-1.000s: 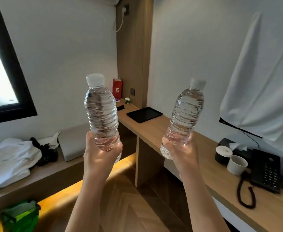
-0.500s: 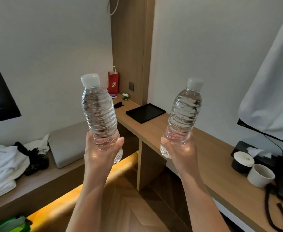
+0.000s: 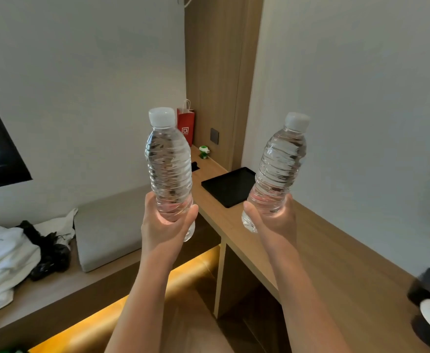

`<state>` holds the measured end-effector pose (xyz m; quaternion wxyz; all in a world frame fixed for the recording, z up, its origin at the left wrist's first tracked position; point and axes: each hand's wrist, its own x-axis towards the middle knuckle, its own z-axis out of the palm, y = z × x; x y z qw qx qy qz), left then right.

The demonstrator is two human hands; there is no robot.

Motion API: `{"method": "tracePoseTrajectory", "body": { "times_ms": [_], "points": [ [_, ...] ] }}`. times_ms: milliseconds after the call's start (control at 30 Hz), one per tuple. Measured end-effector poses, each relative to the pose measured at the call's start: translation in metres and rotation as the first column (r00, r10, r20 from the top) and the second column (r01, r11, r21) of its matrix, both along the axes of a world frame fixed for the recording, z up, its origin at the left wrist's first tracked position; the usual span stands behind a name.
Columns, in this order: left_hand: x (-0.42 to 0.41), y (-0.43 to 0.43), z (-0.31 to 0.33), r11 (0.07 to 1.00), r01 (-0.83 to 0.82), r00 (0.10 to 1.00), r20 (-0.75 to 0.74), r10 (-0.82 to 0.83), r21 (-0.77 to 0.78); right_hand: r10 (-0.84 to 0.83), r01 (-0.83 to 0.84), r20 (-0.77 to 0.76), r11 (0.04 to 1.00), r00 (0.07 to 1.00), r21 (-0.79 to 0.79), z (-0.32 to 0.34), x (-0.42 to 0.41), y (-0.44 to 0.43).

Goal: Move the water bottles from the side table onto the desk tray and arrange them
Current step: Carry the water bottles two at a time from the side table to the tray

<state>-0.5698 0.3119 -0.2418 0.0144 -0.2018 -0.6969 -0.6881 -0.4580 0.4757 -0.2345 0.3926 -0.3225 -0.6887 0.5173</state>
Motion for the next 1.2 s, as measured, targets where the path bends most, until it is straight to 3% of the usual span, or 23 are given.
{"method": "tracePoseTrajectory", "body": {
  "times_ms": [433,867,1033,1200],
  "points": [
    [-0.109,0.079,-0.025,0.999,0.003,1.0,0.023,-0.002,-0.037,0.016,-0.015,0.027,1.0,1.0,-0.022,-0.018,-0.102,0.08],
    [-0.292,0.163,-0.034,0.953,0.281,0.96,0.029,-0.28,-0.111,-0.251,0.246,-0.02,0.961,0.968,-0.128,-0.037,-0.251,0.133],
    [-0.332,0.19,-0.047,0.93,0.358,0.927,0.146,-0.345,-0.077,-0.318,0.316,0.008,0.938,0.948,-0.145,-0.056,-0.284,0.142],
    [-0.357,0.218,-0.068,0.902,0.403,0.911,0.16,-0.379,-0.157,-0.35,0.357,0.077,0.926,0.934,-0.125,-0.075,-0.305,0.163]
  ]
}}
